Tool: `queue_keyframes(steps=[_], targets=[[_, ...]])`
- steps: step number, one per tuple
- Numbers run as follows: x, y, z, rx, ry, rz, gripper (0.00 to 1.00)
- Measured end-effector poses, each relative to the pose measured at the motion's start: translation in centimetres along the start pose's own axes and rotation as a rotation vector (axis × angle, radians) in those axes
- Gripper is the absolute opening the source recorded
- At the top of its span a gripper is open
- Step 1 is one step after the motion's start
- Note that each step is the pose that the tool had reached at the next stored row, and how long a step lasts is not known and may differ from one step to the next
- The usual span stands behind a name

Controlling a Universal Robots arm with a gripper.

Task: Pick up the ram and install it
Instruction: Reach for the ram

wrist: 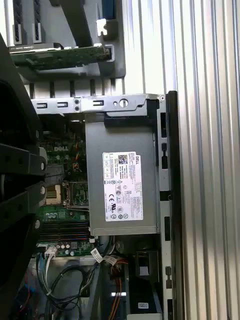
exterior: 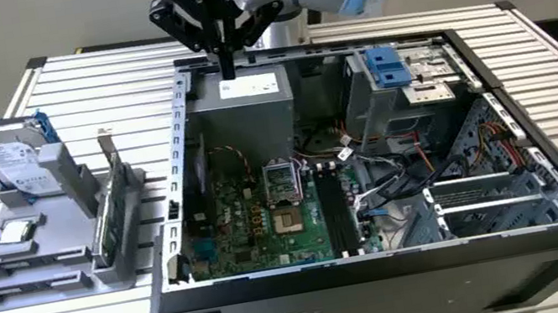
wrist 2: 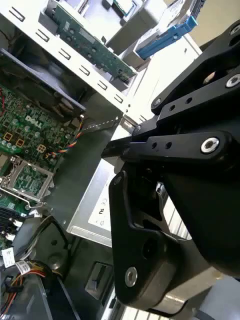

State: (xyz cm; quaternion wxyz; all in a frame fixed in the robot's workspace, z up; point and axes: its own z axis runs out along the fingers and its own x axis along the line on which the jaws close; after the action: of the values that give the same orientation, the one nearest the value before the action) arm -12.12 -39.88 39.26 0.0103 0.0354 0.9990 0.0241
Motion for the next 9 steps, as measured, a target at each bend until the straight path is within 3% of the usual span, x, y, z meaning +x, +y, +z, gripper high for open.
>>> queue_keyframes(steps=[9], targets=[[0.00, 0.00, 0.00, 0.0001, 0.0001, 0.000, 0.00]])
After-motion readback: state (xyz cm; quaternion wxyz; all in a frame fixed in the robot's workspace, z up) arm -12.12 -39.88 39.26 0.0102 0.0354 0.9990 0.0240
